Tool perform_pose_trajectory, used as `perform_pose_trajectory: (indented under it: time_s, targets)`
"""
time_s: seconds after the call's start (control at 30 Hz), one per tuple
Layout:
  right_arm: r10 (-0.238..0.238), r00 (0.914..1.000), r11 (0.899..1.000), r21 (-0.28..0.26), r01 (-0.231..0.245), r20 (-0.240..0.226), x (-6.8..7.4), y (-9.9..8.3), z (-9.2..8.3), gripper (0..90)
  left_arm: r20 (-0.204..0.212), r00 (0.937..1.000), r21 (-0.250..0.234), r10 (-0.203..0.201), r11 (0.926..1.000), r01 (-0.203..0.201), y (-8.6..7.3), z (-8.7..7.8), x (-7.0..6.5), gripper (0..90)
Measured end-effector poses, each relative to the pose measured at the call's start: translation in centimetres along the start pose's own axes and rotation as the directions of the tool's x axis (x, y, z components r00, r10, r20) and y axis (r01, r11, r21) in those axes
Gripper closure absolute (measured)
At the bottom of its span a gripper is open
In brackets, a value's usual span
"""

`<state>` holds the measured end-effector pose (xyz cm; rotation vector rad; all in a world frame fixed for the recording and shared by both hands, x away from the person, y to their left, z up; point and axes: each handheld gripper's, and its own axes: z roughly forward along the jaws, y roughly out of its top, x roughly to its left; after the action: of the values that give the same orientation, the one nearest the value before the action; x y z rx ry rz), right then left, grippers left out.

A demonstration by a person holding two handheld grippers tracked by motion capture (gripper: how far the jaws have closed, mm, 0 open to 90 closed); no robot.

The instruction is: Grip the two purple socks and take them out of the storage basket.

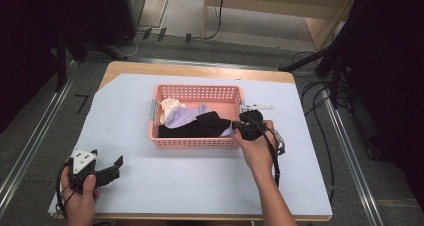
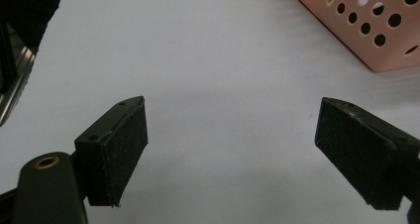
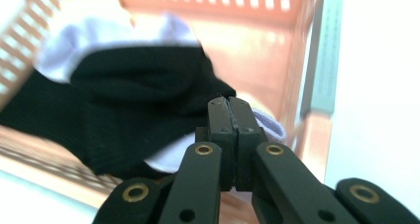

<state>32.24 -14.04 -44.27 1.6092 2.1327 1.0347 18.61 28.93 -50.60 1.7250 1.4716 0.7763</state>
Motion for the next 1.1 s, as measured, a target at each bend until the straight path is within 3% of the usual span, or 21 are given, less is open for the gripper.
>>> perform_pose_trajectory:
  time_s: [0.07,0.13,0.17,0.2,0.23,0.3,0.4,0.43,0.5,0.53,0.57,0.6,0.7,0.77,0.8,0.97,1.1]
  targets:
    - [-0.001,1.0,1.0,-0.024,0.001,-0.01,0.0,0.1,-0.2,90.0,0.003,1.0,0.001,0.001,1.0,-0.001,0.0,0.0,0.0,14.2]
    - [-0.009,0.9996,0.996,-0.09,0.007,-0.027,0.0,0.3,-0.9,90.0,0.001,1.0,0.0,0.001,1.0,-0.001,0.0,0.0,0.0,14.2]
    - [-0.024,0.9989,0.988,-0.152,0.018,-0.041,0.0,0.4,-1.5,90.0,0.002,1.0,0.001,0.001,1.0,-0.001,0.0,0.0,0.0,14.2]
    - [-0.024,0.9989,0.988,-0.152,0.018,-0.041,0.0,0.4,-1.5,90.0,0.002,1.0,0.001,0.0,1.0,0.0,0.0,0.0,0.0,14.2]
    - [-0.031,0.9986,0.978,-0.209,0.021,-0.043,0.0,0.4,-2.0,90.0,0.001,1.0,0.001,0.0,1.0,0.0,0.0,0.0,0.0,14.2]
    - [-0.034,0.9977,0.972,-0.234,0.02,-0.059,0.0,0.4,-2.2,90.0,0.003,1.0,0.002,0.002,1.0,-0.002,0.0,0.0,0.0,14.2]
    - [-0.054,0.9973,0.95,-0.31,0.035,-0.051,0.0,0.4,-3.0,90.0,0.001,1.0,0.0,0.0,1.0,0.0,0.0,0.0,0.0,14.2]
    - [-0.061,0.9965,0.932,-0.361,0.037,-0.056,0.0,0.5,-3.5,90.0,0.002,1.0,0.001,0.001,1.0,-0.001,0.0,0.0,0.0,14.2]
    - [-0.067,0.9963,0.927,-0.374,0.042,-0.054,0.0,0.5,-3.6,90.0,0.003,1.0,0.001,0.003,1.0,-0.003,0.0,0.0,0.0,14.2]
    - [-0.085,0.995,0.91,-0.41,0.056,-0.053,0.1,0.5,-4.0,90.0,0.002,1.0,0.001,0.004,1.0,-0.004,0.0,0.0,0.0,14.2]
    - [-0.085,0.995,0.91,-0.41,0.056,-0.053,0.1,0.5,-4.0,90.0,0.001,1.0,0.001,0.008,1.0,-0.008,0.0,0.0,0.1,14.2]
    - [-0.092,0.9944,0.904,-0.423,0.061,-0.052,0.1,0.6,-4.1,90.0,0.002,1.0,0.001,0.004,1.0,-0.004,0.0,0.0,0.0,14.2]
    - [-0.127,0.991,0.871,-0.482,0.091,-0.042,0.3,0.7,-4.6,90.0,0.003,1.0,0.0,0.002,1.0,-0.002,0.0,0.0,0.0,14.2]
    - [-0.14,0.9893,0.859,-0.502,0.099,-0.043,0.4,0.7,-4.8,90.0,0.003,1.0,-0.001,0.002,1.0,-0.002,0.0,0.0,0.0,14.2]
    - [-0.151,0.9875,0.846,-0.522,0.106,-0.044,0.4,0.8,-5.0,90.0,0.003,1.0,-0.001,0.002,1.0,-0.002,0.0,0.0,0.0,14.2]
    - [-0.166,0.9841,0.832,-0.545,0.105,-0.064,0.7,1.0,-5.3,90.0,0.002,1.0,0.0,0.002,1.0,-0.002,0.0,0.0,0.0,14.2]
    - [-0.189,0.9799,0.81,-0.574,0.12,-0.063,1.2,1.9,-5.6,90.0,0.001,1.0,0.001,0.004,1.0,-0.004,0.0,0.0,0.0,14.2]
